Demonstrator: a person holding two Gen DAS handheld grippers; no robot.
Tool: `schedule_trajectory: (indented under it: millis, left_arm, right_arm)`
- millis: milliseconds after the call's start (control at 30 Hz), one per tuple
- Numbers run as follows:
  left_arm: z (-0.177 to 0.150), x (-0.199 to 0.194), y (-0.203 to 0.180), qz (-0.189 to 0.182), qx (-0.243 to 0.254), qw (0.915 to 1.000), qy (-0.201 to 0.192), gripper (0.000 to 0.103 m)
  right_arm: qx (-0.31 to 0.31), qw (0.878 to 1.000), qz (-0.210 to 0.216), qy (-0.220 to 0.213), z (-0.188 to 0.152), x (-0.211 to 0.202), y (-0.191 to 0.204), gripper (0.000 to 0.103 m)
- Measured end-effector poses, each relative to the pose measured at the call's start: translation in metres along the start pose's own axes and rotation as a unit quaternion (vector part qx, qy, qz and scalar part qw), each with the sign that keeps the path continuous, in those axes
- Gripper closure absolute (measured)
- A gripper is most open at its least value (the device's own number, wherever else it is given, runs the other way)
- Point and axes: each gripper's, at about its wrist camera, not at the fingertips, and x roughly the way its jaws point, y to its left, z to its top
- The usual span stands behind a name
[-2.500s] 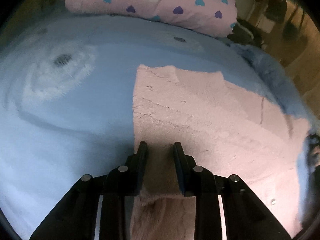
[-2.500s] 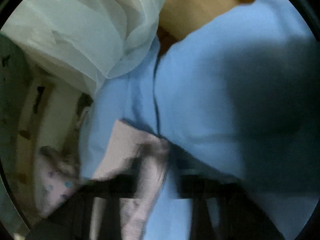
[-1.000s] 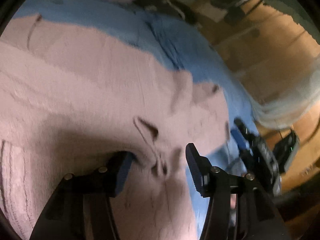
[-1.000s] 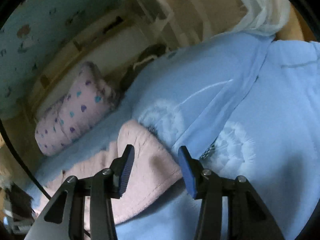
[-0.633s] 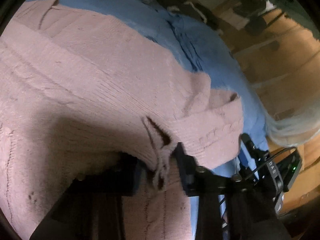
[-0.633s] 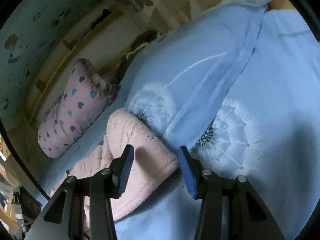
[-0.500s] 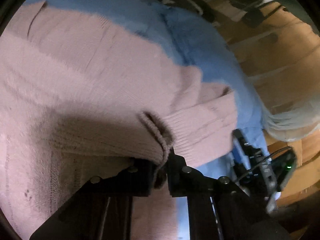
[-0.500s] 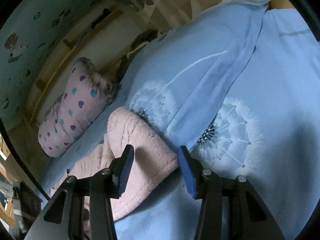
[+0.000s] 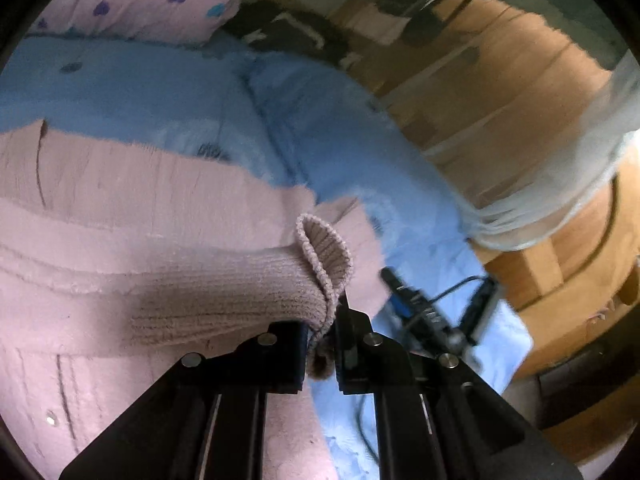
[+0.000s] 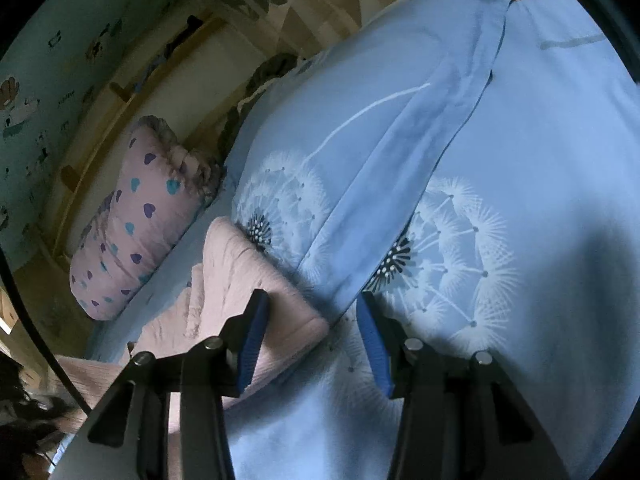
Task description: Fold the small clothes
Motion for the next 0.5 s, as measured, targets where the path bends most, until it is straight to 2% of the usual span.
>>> schedule_trajectory:
  millis: [100,333,400,500]
  left_arm:
    - [0.013,-0.021,0.006,-0.02,-0.009,0.9997,-0.008,0.103]
    - [0.032,-0.068,0.029,0.012,-0.001,0.9994,-0.034,0.103]
    - [0.036,-0.081,0.037,0.028,0.012,0.9988,-0.038,0.103]
    - [0.04,-0.095,0.052,0.075,0.042,0.9956,-0.036,0.103]
  right_arm:
    - [-0.001,1.0,-0.002,0.005,0.001,0.003,0.001,0.054]
    - [0.0,1.0,-0.006,0.012,0.003,0.008,-0.001,0.054]
    - [-0.001,1.0,-0.006,0.013,0.004,0.009,-0.001,0.054]
    - [-0.001,1.0,-0.008,0.015,0.005,0.01,-0.002,0.055]
